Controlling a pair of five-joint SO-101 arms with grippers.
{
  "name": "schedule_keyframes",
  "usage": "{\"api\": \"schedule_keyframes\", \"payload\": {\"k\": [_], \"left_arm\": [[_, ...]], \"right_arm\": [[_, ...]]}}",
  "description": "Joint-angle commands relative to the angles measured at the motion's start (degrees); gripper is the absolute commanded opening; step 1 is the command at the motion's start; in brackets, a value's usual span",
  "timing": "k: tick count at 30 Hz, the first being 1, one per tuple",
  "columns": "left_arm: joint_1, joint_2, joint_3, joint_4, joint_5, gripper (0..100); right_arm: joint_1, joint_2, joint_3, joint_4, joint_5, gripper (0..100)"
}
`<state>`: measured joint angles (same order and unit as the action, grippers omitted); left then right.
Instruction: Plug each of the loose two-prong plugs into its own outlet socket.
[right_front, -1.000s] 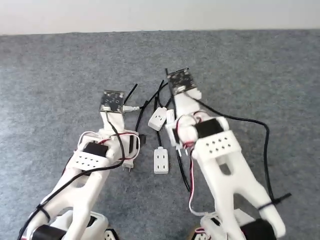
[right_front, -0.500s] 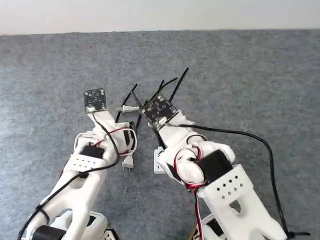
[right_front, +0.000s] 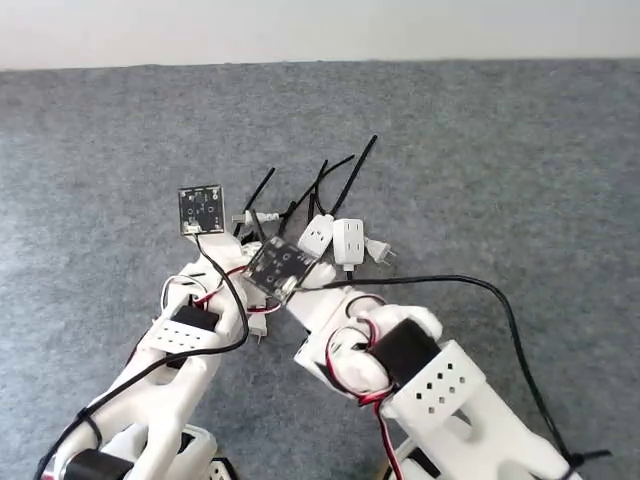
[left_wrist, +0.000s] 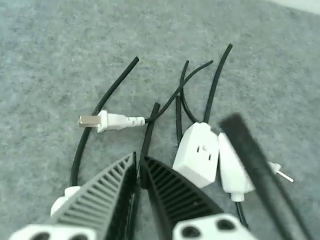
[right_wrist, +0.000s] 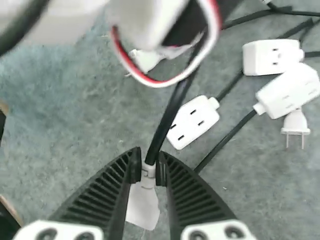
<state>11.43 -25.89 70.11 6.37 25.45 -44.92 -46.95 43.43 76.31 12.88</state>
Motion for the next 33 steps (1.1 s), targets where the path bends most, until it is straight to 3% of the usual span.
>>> {"api": "schedule_keyframes", "payload": {"k": [1, 14, 26, 33], "left_arm": [[1.0, -1.6, -0.3, -2.6, 0.4, 1], [3.3, -4.0, -0.2, -2.7, 0.4, 2], [7.7, -38.2, 17.5, -2.6, 0.4, 2], [7.7, -41.6, 19.6, -2.6, 0.4, 2]], "right_arm": [[-0.9, -0.9, 0.4, -0.8, 2.2, 0.8], [0.0, -0.8, 4.6, -6.4, 5.7, 0.8], [1.5, -1.4, 4.8, -7.3, 7.8, 0.8], [1.4, -1.4, 4.8, -7.3, 7.8, 0.8]]}}
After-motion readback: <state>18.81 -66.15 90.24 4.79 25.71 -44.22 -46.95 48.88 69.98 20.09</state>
